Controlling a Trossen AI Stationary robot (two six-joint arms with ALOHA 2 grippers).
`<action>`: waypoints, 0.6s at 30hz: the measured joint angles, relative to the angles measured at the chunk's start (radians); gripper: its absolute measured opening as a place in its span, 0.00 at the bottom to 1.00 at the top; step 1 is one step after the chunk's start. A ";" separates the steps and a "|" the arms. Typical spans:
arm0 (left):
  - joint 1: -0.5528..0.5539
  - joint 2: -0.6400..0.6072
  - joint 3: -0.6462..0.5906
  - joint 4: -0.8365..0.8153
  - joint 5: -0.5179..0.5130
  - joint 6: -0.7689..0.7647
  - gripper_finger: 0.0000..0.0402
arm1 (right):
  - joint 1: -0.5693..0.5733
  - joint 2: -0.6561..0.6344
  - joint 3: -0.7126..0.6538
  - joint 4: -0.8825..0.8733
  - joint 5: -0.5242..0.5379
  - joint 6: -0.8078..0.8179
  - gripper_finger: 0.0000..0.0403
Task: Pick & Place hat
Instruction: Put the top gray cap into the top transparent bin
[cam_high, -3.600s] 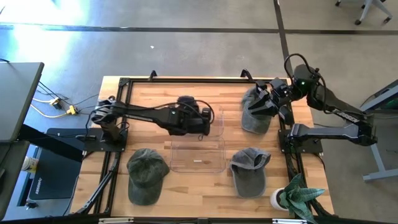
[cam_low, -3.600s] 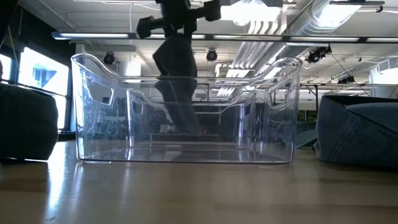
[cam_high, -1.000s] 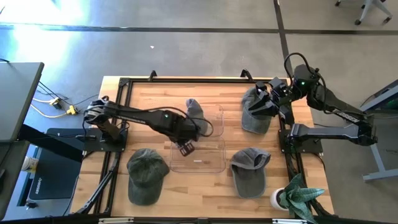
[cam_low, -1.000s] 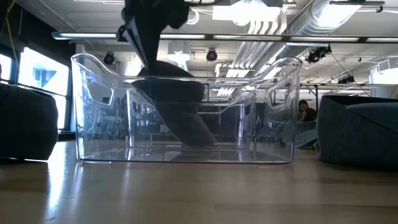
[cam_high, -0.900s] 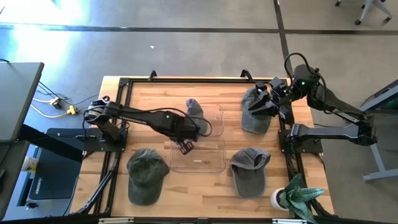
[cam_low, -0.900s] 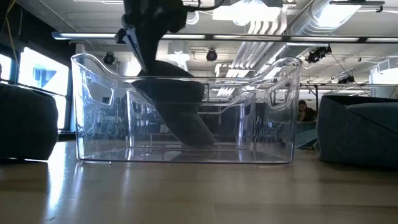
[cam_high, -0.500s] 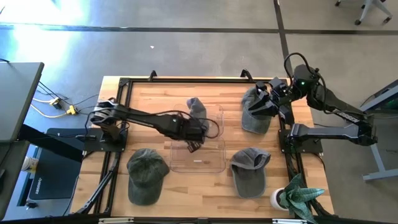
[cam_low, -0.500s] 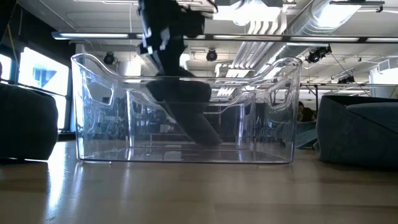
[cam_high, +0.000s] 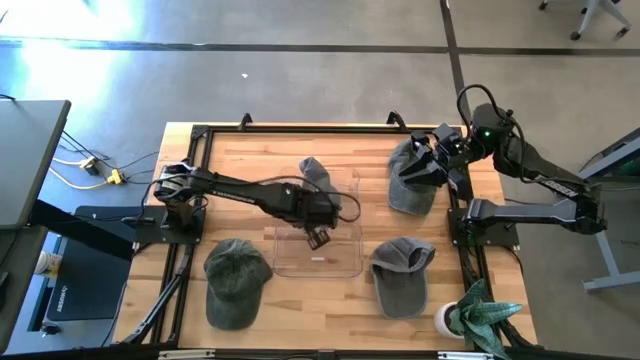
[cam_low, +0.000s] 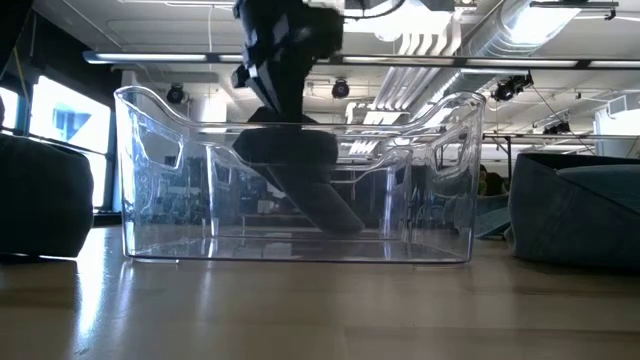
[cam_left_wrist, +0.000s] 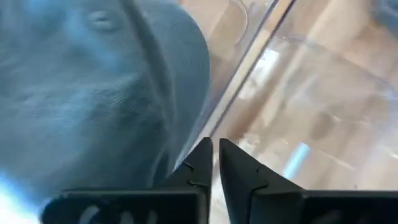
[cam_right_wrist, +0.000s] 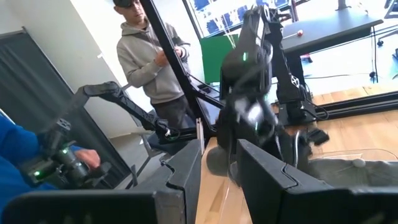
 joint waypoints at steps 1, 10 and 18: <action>0.009 -0.006 0.019 -0.011 0.029 -0.001 0.10 | 0.000 0.000 0.000 0.000 0.000 0.000 0.25; 0.053 -0.020 0.139 -0.214 0.213 0.063 0.23 | 0.000 0.000 0.000 0.000 0.001 -0.001 0.25; 0.050 0.048 0.132 -0.271 0.046 0.191 0.07 | 0.000 0.000 0.000 -0.008 -0.001 -0.004 0.25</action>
